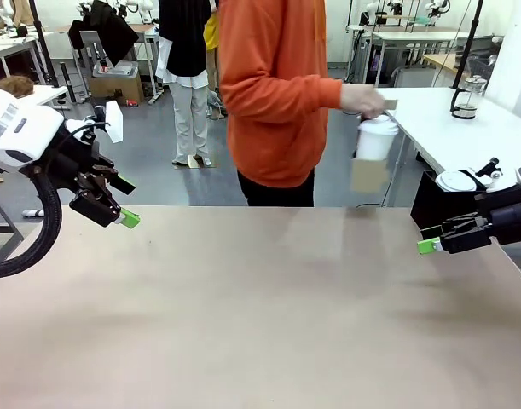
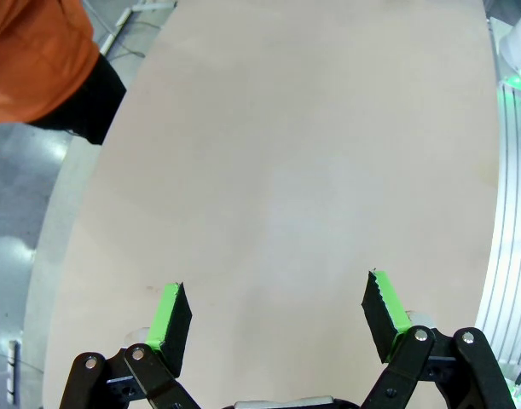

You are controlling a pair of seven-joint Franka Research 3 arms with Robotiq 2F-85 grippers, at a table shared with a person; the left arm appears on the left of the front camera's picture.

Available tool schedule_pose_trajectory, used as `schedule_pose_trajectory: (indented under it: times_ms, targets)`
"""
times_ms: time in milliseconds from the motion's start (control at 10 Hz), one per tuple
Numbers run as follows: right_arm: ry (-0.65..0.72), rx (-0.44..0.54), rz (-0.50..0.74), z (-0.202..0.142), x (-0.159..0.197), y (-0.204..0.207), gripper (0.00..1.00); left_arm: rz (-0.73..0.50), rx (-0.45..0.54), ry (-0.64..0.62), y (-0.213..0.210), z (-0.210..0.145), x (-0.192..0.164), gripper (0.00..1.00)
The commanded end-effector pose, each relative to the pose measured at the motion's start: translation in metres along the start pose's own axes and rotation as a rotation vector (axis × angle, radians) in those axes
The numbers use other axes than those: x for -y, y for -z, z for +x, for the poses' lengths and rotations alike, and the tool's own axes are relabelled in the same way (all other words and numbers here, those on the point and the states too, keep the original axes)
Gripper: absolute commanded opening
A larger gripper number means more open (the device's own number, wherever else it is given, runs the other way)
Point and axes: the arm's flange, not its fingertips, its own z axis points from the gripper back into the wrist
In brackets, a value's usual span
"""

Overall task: Pour a drink into a cup and package it in a carrier.
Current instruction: Insert the held 600 ml Paper Cup into the Cup Carrier.

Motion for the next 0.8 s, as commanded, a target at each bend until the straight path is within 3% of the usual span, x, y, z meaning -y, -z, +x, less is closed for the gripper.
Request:
schedule_pose_trajectory:
  times_ms: [0,700]
  targets:
    - [-0.016,0.019,0.011,-0.0013,0.0007,0.0007,1.00,-0.013,0.025,0.017,0.0004,-0.0022,-0.0024,1.00]
    - [-0.016,0.019,0.011,-0.0013,0.0007,0.0007,1.00,-0.013,0.025,0.017,0.0004,-0.0022,-0.0024,1.00]
